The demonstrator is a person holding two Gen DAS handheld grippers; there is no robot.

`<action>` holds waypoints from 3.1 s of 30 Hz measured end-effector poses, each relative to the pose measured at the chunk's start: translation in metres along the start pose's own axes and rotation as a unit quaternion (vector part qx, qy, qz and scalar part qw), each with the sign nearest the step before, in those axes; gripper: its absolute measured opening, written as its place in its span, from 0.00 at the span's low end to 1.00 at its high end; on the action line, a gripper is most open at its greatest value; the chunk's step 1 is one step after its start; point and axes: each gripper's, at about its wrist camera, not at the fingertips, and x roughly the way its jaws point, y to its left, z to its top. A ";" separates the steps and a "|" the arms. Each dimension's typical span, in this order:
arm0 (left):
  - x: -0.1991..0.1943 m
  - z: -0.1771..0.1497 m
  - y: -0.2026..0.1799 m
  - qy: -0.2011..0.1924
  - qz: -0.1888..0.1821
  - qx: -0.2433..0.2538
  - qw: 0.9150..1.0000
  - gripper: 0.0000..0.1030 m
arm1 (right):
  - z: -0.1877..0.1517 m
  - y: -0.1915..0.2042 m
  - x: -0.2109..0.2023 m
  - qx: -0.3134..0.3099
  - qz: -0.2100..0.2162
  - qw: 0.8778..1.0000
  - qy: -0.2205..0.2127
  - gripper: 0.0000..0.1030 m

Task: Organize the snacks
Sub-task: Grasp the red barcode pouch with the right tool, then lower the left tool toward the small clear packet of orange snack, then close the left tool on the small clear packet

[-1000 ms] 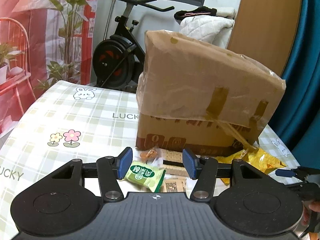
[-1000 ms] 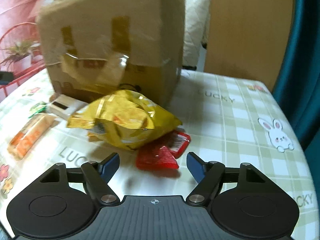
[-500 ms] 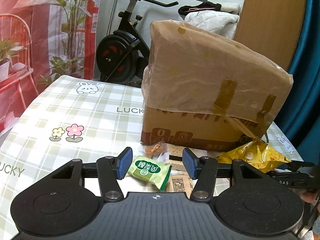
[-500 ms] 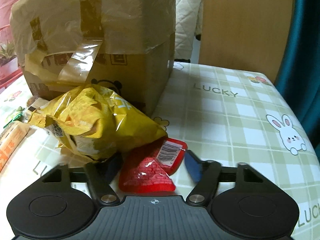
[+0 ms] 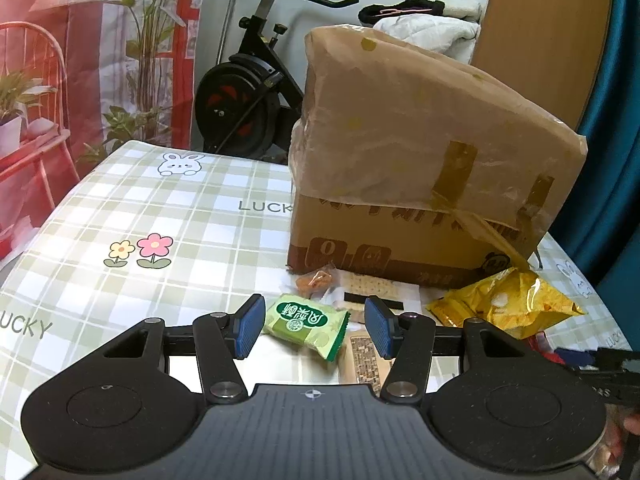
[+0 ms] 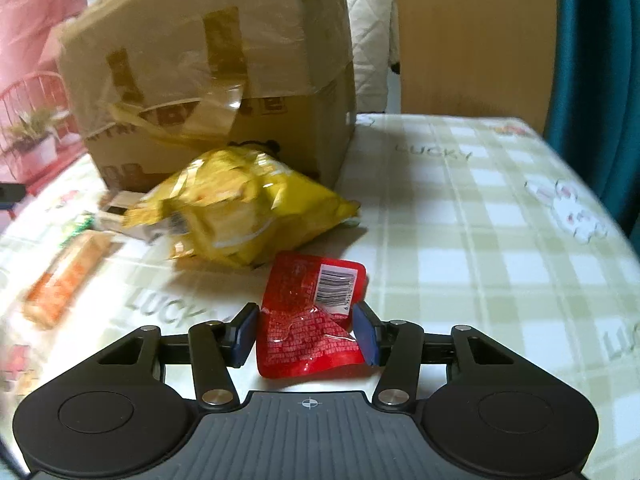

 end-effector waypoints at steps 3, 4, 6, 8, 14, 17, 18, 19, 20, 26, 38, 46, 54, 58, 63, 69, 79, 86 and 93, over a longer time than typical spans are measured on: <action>0.000 -0.002 0.000 0.002 0.001 0.003 1.000 0.55 | -0.005 0.007 -0.004 -0.001 0.014 1.000 0.002 0.46; 0.000 -0.003 0.000 0.002 0.001 0.004 1.000 0.55 | -0.006 0.010 -0.005 -0.003 0.014 1.000 0.002 0.46; 0.001 -0.005 0.001 0.002 0.000 0.006 1.000 0.55 | -0.005 0.010 -0.004 0.000 0.015 1.000 0.001 0.46; 0.002 -0.007 0.002 0.005 0.000 0.010 1.000 0.55 | -0.004 0.013 -0.004 -0.002 0.018 1.000 0.000 0.46; 0.016 -0.009 0.015 0.028 0.003 -0.009 1.000 0.50 | -0.003 0.020 0.001 -0.014 0.018 1.000 -0.003 0.46; 0.027 -0.004 0.021 0.034 -0.003 -0.030 0.999 0.47 | -0.003 0.019 0.002 -0.016 0.019 1.000 -0.005 0.46; 0.031 -0.001 0.022 0.033 -0.005 -0.034 0.999 0.45 | -0.003 0.019 0.002 -0.016 0.019 1.000 -0.005 0.46; 0.036 0.003 0.022 0.030 -0.008 -0.036 0.999 0.44 | -0.004 0.019 0.002 -0.016 0.019 1.000 -0.006 0.46; 0.042 0.006 0.022 0.027 -0.011 -0.035 0.999 0.42 | -0.004 0.019 0.002 -0.017 0.019 1.000 -0.006 0.46; 0.087 0.021 0.012 0.032 -0.011 -0.020 0.999 0.35 | -0.004 0.017 0.002 -0.018 0.021 1.000 -0.008 0.46; 0.119 0.018 0.004 0.038 -0.020 -0.020 0.999 0.35 | -0.007 0.018 0.000 -0.014 0.023 1.000 -0.013 0.46; 0.097 0.004 0.010 0.062 -0.050 0.032 0.996 0.36 | -0.007 0.018 0.000 -0.010 0.024 1.000 -0.015 0.46; 0.085 -0.002 0.012 0.059 -0.063 0.031 0.996 0.36 | -0.007 0.018 0.001 -0.010 0.024 1.000 -0.015 0.46; 0.091 0.012 0.024 0.029 -0.055 -0.015 0.998 0.36 | -0.007 0.018 0.001 -0.011 0.024 1.000 -0.015 0.46; 0.112 0.023 0.030 0.021 -0.046 -0.035 0.998 0.36 | -0.007 0.017 0.000 -0.012 0.025 1.000 -0.014 0.46; 0.130 0.018 0.025 0.050 -0.048 -0.003 0.998 0.36 | -0.006 0.017 0.000 -0.013 0.026 1.000 -0.012 0.46; 0.109 -0.001 0.017 0.061 -0.054 0.059 0.995 0.26 | -0.007 0.020 0.001 -0.014 0.023 1.000 -0.012 0.47; 0.092 -0.007 0.026 0.064 -0.067 0.029 0.995 0.26 | -0.006 0.018 0.001 -0.015 0.026 1.000 -0.011 0.46; 0.067 -0.002 0.051 0.063 -0.066 -0.055 0.994 0.27 | -0.006 0.017 0.001 -0.014 0.026 0.999 -0.012 0.47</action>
